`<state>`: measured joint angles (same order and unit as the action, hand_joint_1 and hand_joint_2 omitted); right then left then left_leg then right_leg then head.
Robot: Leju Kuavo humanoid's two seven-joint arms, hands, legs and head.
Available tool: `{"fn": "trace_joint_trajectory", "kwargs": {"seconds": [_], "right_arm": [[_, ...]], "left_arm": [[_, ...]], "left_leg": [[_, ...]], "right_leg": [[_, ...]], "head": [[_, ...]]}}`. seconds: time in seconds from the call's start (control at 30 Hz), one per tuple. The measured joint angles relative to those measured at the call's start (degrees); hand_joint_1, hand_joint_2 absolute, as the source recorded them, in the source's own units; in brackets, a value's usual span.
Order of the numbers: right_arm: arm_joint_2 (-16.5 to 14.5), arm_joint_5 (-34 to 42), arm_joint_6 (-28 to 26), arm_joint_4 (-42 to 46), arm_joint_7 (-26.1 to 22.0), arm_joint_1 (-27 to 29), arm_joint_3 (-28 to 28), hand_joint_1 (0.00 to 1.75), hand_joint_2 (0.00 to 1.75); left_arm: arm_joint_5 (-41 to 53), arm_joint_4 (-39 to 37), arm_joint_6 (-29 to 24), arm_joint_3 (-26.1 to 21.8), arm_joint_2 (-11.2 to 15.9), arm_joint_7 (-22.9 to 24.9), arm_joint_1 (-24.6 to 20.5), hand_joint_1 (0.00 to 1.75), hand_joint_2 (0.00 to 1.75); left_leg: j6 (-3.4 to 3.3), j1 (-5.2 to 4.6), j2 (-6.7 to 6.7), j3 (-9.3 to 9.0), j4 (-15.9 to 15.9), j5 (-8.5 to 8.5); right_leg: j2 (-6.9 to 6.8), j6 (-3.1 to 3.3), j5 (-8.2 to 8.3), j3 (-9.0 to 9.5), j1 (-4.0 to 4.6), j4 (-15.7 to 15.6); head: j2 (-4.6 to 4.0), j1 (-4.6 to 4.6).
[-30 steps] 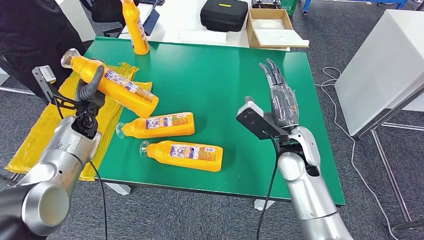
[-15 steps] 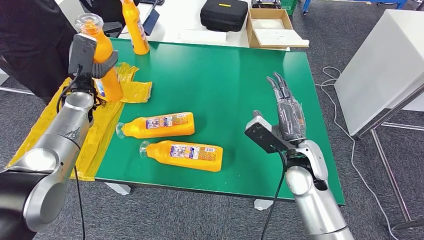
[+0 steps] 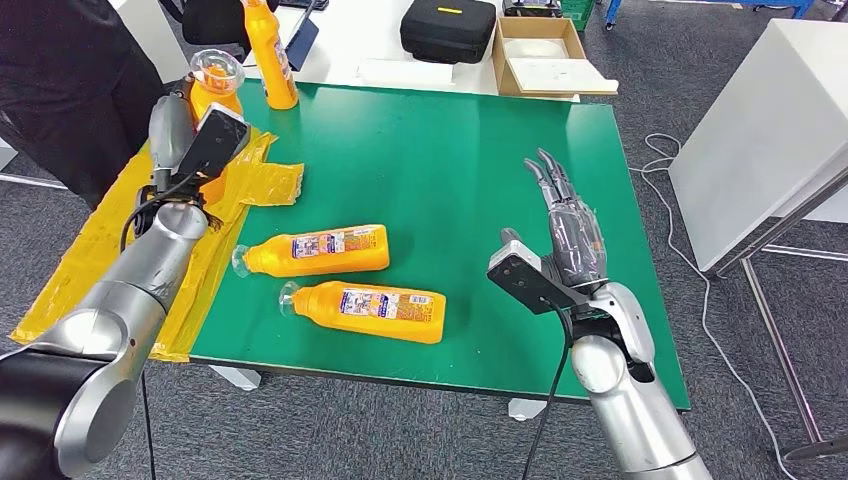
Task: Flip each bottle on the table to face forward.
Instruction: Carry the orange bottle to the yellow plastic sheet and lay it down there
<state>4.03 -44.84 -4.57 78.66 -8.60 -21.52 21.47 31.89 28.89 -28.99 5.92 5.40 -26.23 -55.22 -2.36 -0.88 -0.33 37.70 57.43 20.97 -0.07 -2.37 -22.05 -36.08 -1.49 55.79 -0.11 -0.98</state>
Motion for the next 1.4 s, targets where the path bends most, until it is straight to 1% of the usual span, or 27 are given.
{"fn": "trace_joint_trajectory", "kwargs": {"seconds": [0.07, 0.13, 0.2, 0.27, 0.37, 0.47, 0.6, 0.67, 0.73, 0.8, 0.87, 0.97, 1.0, 1.1, 1.13, 1.3, 1.33, 1.4], "right_arm": [[0.0, 0.4, 0.0, -0.1, 0.0, -0.1, 0.2, 0.0, 0.0], [0.0, 0.9, 0.0, -0.2, 0.0, -0.3, 0.5, 0.0, 0.0], [0.0, 1.4, 0.0, -0.3, 0.1, -0.6, 1.1, 0.0, 0.0], [0.1, 1.9, 0.0, -0.5, 0.2, -1.0, 1.6, 0.0, 0.0], [0.2, 2.3, 0.0, -0.5, 0.2, -1.4, 2.3, 0.0, 0.0], [0.3, 2.7, 0.2, -0.5, 0.2, -1.6, 3.1, 0.0, 0.0], [0.4, 3.6, 1.1, -0.4, 0.1, -1.7, 3.8, 0.0, 0.0], [0.4, 4.0, 1.6, -0.4, 0.1, -1.8, 4.2, 0.0, 0.0], [0.4, 4.3, 2.0, -0.4, 0.0, -1.9, 4.6, 0.0, 0.0], [0.4, 4.5, 2.2, -0.5, -0.2, -2.1, 4.9, 0.0, 0.0], [0.5, 4.7, 2.2, -0.5, -0.6, -2.4, 5.4, 0.0, 0.0], [0.7, 4.9, 2.2, -0.5, -1.1, -2.5, 6.0, 0.0, 0.0], [0.8, 5.0, 2.2, -0.5, -1.2, -2.5, 6.1, 0.0, 0.0], [1.2, 5.2, 2.3, -0.5, -1.5, -2.5, 6.8, 0.0, 0.0], [1.3, 5.3, 2.4, -0.5, -1.6, -2.5, 7.0, 0.0, 0.0], [1.6, 6.0, 3.0, -0.5, -2.4, -2.6, 8.3, 0.0, 0.0], [1.7, 6.2, 3.1, -0.5, -2.6, -2.6, 8.7, 0.0, 0.0], [1.7, 6.4, 3.2, -0.5, -2.9, -2.8, 9.3, 0.0, 0.0]], "left_arm": [[2.9, 0.0, -2.2, 0.2, 0.0, -0.1, 0.3, 1.75, 1.75], [7.9, -0.1, -5.7, 0.7, 0.0, 0.5, 1.1, 1.75, 1.75], [14.7, 0.0, -9.0, 1.2, 0.0, 2.1, 2.3, 1.75, 1.75], [23.3, 0.6, -10.5, 0.9, -0.1, 3.8, 4.2, 1.75, 1.75], [37.5, 2.3, -10.8, -1.9, -0.8, 4.6, 7.4, 1.75, 1.75], [46.3, 3.7, -10.9, -5.7, -1.7, 5.0, 9.7, 1.75, 1.75], [51.5, 4.9, -10.9, -8.5, -2.5, 7.2, 11.2, 1.75, 1.75], [54.2, 5.4, -10.9, -8.9, -2.7, 9.1, 11.8, 1.75, 1.75], [56.5, 5.8, -10.9, -8.6, -2.8, 11.9, 12.5, 1.75, 1.75], [57.5, 5.9, -10.9, -7.1, -2.9, 15.4, 13.1, 1.75, 1.75], [57.8, 5.9, -10.9, -4.4, -2.8, 18.8, 13.5, 1.75, 1.75], [58.0, 5.8, -10.9, -0.1, -2.7, 22.0, 13.6, 1.75, 1.75], [58.1, 5.7, -10.9, 1.4, -2.6, 22.9, 13.7, 1.64, 1.75], [58.1, 5.0, -10.9, 5.4, -2.5, 25.1, 13.6, 0.34, 1.75], [58.0, 4.6, -10.9, 6.4, -2.5, 25.8, 13.6, 0.02, 1.75], [56.6, 0.7, -10.9, 12.7, -2.1, 31.3, 12.7, 0.0, 1.75], [54.1, -0.4, -10.9, 14.6, -2.0, 32.9, 12.2, 0.0, 1.75], [47.1, -2.4, -10.9, 20.7, -1.4, 36.1, 11.1, 0.0, 1.75]], "left_leg": [[0.0, 0.0, 0.0, 0.0, 0.0, 0.0], [0.0, -0.01, 0.0, 0.0, 0.0, 0.0], [0.0, -0.01, 0.01, -0.01, 0.0, 0.0], [0.0, -0.01, 0.02, -0.01, 0.0, 0.0], [0.0, -0.01, 0.01, -0.01, 0.0, 0.0], [0.0, -0.01, 0.04, 0.0, 0.0, 0.0], [0.0, 0.0, 0.03, 0.0, 0.0, 0.01], [0.0, 0.0, 0.02, 0.0, 0.0, 0.0], [0.0, 0.0, 0.02, 0.0, 0.0, 0.0], [0.0, 0.0, 0.02, 0.0, 0.0, 0.0], [0.0, 0.0, 0.01, 0.0, 0.0, 0.0], [0.0, -0.01, -0.02, 0.01, 0.0, 0.0], [0.0, -0.01, -0.02, 0.01, 0.0, 0.0], [0.0, -0.02, -0.01, 0.01, 0.0, 0.01], [0.0, -0.02, -0.01, 0.01, 0.0, 0.01], [0.0, -0.01, 0.01, 0.01, 0.0, 0.01], [0.0, -0.01, 0.03, 0.01, 0.0, 0.01], [0.0, 0.0, 0.04, 0.01, 0.0, 0.0]], "right_leg": [[0.0, 0.0, 0.0, 0.0, 0.0, 0.0], [0.0, 0.0, 0.0, 0.01, 0.0, 0.0], [0.0, 0.0, 0.0, 0.01, -0.01, 0.0], [0.01, 0.0, 0.0, 0.0, -0.01, 0.0], [0.0, 0.0, 0.0, -0.01, 0.0, 0.0], [0.02, 0.0, 0.0, -0.02, 0.0, 0.0], [0.01, 0.0, -0.01, -0.03, 0.0, 0.0], [0.01, 0.0, -0.01, -0.03, 0.0, 0.0], [0.01, 0.0, 0.0, -0.02, 0.0, 0.0], [0.01, 0.0, 0.0, -0.02, 0.0, 0.0], [0.0, 0.0, 0.0, -0.02, 0.0, 0.0], [-0.01, 0.0, 0.0, -0.01, 0.0, 0.0], [-0.01, 0.0, 0.0, -0.01, -0.01, 0.0], [0.0, 0.0, 0.0, -0.02, -0.01, 0.0], [0.0, 0.0, 0.0, -0.02, -0.01, 0.0], [0.01, 0.0, 0.0, -0.03, 0.0, 0.0], [0.02, 0.0, 0.0, -0.03, 0.0, 0.0], [0.02, 0.0, 0.0, -0.03, 0.01, 0.0]], "head": [[0.0, 0.0], [0.0, 0.0], [0.0, -0.01], [0.0, -0.01], [0.0, 0.01], [0.0, 0.01], [0.0, -0.01], [0.0, -0.01], [0.0, -0.01], [0.0, 0.0], [0.0, 0.0], [0.0, 0.0], [0.0, 0.0], [0.0, -0.01], [0.0, -0.01], [0.0, -0.01], [0.0, -0.01], [0.0, -0.02]]}}
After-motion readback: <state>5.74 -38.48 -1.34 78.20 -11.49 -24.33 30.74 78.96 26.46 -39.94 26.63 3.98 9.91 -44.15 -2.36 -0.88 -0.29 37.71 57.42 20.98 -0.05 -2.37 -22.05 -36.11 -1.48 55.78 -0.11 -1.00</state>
